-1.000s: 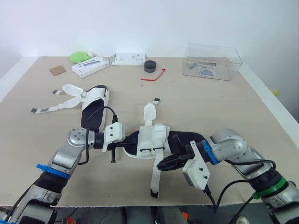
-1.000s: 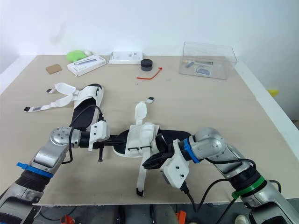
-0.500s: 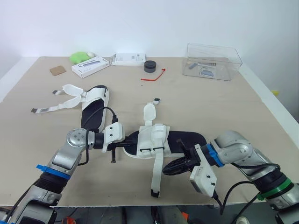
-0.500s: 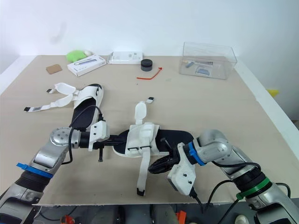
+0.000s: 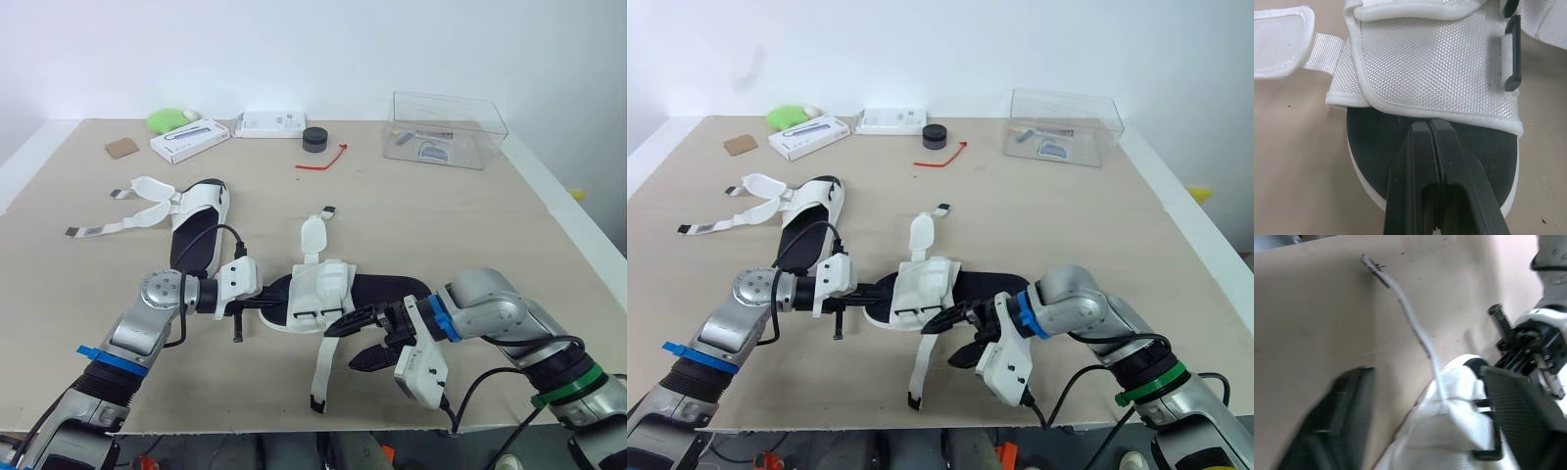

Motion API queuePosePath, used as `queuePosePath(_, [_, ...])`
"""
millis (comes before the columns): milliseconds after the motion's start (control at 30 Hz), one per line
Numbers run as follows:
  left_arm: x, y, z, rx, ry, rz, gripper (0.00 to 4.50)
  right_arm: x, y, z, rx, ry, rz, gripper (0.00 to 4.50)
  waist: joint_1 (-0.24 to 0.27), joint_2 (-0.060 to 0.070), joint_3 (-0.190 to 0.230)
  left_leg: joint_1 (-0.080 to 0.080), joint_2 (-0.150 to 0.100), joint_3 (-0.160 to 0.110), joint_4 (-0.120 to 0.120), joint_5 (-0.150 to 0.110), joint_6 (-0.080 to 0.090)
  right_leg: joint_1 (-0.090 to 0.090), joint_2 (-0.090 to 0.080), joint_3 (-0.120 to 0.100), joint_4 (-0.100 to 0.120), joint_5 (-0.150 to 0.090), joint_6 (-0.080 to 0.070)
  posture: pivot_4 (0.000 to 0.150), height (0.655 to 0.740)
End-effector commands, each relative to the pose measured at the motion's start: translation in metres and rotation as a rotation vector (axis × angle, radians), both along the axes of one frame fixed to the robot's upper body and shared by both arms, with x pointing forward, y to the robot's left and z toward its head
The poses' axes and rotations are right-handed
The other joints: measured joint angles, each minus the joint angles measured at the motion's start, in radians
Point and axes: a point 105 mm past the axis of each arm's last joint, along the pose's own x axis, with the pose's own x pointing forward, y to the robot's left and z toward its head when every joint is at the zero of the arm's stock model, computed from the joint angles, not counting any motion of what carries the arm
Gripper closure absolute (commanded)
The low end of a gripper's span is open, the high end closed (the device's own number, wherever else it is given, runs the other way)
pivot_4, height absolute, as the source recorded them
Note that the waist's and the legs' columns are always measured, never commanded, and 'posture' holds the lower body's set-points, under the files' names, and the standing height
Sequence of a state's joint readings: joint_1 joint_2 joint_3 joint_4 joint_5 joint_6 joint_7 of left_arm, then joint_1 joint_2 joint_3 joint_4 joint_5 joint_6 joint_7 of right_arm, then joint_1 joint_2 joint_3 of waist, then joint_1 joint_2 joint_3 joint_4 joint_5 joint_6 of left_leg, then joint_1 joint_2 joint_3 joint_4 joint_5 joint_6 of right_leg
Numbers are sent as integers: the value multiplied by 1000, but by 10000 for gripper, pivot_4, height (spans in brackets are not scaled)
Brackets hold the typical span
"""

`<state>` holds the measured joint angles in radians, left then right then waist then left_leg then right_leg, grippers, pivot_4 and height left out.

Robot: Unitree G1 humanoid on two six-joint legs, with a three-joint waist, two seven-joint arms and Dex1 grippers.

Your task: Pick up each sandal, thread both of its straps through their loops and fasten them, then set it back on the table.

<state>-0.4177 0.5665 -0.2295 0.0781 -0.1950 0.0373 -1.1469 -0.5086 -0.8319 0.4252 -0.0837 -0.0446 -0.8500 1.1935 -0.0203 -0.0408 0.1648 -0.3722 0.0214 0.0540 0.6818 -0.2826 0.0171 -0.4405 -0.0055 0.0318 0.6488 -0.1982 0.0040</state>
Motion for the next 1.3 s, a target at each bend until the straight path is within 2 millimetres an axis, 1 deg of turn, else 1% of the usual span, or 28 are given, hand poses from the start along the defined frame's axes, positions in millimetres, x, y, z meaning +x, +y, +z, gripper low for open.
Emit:
queuePosePath(33, [0, 3, -3, 18, 1, 7, 45000, 0, 5, 11, 38, -43, 32, 720, 0, 0, 0, 0, 0, 0, 0, 0, 0, 0, 0, 0, 0, 0, 0, 1500, 7400])
queuePosePath(167, [0, 3, -3, 19, 2, 8, 45000, -2, 12, 13, 28, -22, 47, 720, 0, 0, 0, 0, 0, 0, 0, 0, 0, 0, 0, 1, 0, 0, 0, 1500, 7400])
queuePosePath(333, [0, 3, -3, 18, 3, 8, 45000, -7, 18, 7, -22, 66, 55, 720, 0, 0, 0, 0, 1, 0, 2, 0, 0, 1, 1, 1, 1, 1, -1, 1500, 7400])
queuePosePath(633, [-1, 2, -5, 13, 7, 8, 45000, -4, 24, 4, -34, 121, 32, 720, 0, 0, 0, 0, 2, 0, 4, 0, 0, 1, 1, 0, 1, 2, -1, 1500, 7400])
queuePosePath(667, [-1, 2, -5, 13, 8, 9, 45000, -3, 24, 3, -34, 127, 33, 4486, 0, 0, 0, 0, 2, 0, 5, 0, 0, 1, 1, 0, 1, 2, -1, 1500, 7400])
queuePosePath(700, [-1, 2, -5, 13, 8, 10, 45000, -3, 25, 2, -33, 131, 35, 5607, 0, 0, 0, 0, 2, -1, 5, 0, 0, 1, 1, 0, 1, 2, -1, 1500, 7400])
queuePosePath(733, [-1, 2, -5, 13, 8, 11, 45000, -3, 25, 1, -28, 139, 33, 8402, 0, 0, 0, 0, 2, 0, 5, 0, 0, 1, 1, 0, 1, 2, -1, 1500, 7400])
queuePosePath(767, [0, 3, -5, 13, 8, 12, 45000, -2, 25, 0, -26, 145, 28, 13299, 0, 0, 0, 0, 2, 0, 5, 0, 0, 1, 2, 0, 1, 2, -1, 1500, 7400])
queuePosePath(833, [0, 3, -5, 14, 7, 13, 45000, -1, 25, -3, -30, 144, 24, 21731, 0, 0, 0, 0, 2, 0, 5, 0, 0, 1, 2, 0, 1, 2, -1, 1500, 7400])
queuePosePath(900, [0, 3, -5, 13, 6, 14, 45000, 1, 24, -6, -35, 140, 21, 33199, 0, 0, 0, 0, 2, 0, 5, 0, 0, 1, 1, 0, 1, 2, -1, 1500, 7400])
queuePosePath(933, [0, 3, -5, 12, 6, 14, 45000, 1, 24, -7, -36, 140, 20, 36935, 0, 0, 0, 0, 2, 0, 5, 0, 0, 1, 1, 0, 1, 2, -1, 1500, 7400])
queuePosePath(967, [0, 3, -5, 12, 6, 14, 45000, 2, 23, -8, -36, 139, 18, 41681, 0, 0, 0, 0, 2, 0, 5, 0, 0, 1, 1, -1, 1, 2, -1, 1500, 7400])
queuePosePath(1000, [0, 3, -5, 13, 5, 15, 45000, 3, 23, -9, -35, 138, 17, 44625, 0, 0, 0, 0, 2, 0, 5, 0, 0, 1, 1, -1, 1, 2, -1, 1500, 7400])
queuePosePath(1167, [1, 3, -5, 14, 6, 16, 45000, 6, 22, -9, -7, 141, 0, 44625, 0, 0, 0, 0, 2, 0, 5, 0, 0, 1, 2, 0, 1, 2, -1, 1500, 7400])
queuePosePath(1233, [1, 4, -5, 15, 6, 18, 45000, 9, 23, -5, 68, 207, -50, 44625, 0, 0, 0, 0, 2, 0, 5, 0, 0, 1, 2, 0, 1, 2, -1, 1500, 7400])
queuePosePath(1300, [1, 4, -5, 16, 6, 19, 45000, 13, 23, 4, 170, 300, -114, 44625, 0, 0, 0, 0, 2, -1, 5, 0, 0, 1, 1, 0, 1, 2, -2, 1500, 7400])
